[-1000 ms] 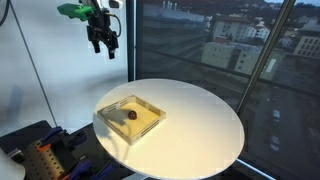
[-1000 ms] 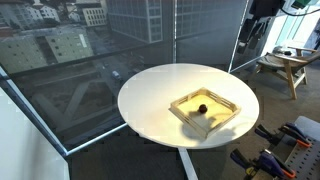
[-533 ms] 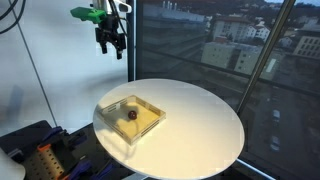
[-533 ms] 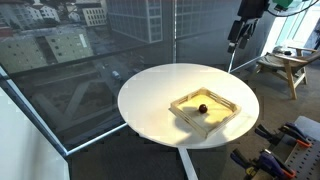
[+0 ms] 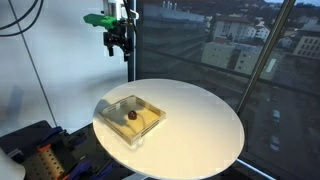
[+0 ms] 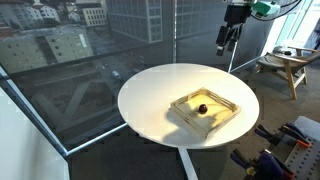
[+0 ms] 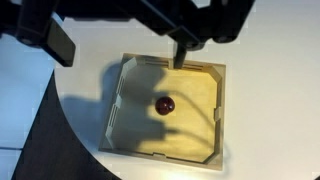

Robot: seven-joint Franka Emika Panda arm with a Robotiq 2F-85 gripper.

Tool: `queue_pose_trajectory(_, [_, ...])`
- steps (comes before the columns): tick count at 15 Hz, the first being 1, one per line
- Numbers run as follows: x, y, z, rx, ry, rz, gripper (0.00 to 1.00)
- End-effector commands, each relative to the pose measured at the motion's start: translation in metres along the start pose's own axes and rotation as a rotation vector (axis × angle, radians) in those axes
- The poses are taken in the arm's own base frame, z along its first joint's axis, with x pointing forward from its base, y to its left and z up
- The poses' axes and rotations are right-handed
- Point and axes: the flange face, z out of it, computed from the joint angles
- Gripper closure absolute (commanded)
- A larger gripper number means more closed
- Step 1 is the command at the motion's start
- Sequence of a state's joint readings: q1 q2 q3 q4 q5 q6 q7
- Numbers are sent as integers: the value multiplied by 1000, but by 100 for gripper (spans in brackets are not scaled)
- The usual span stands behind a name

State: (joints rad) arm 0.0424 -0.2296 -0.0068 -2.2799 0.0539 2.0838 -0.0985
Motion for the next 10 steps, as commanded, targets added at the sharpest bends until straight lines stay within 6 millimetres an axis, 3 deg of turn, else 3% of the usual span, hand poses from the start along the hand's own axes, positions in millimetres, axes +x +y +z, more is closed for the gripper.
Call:
queue_pose_trajectory(1, [22,-4,0,19,18,-37,0])
queue_pose_trajectory(10, [53,-8,25,22,28,-116,0])
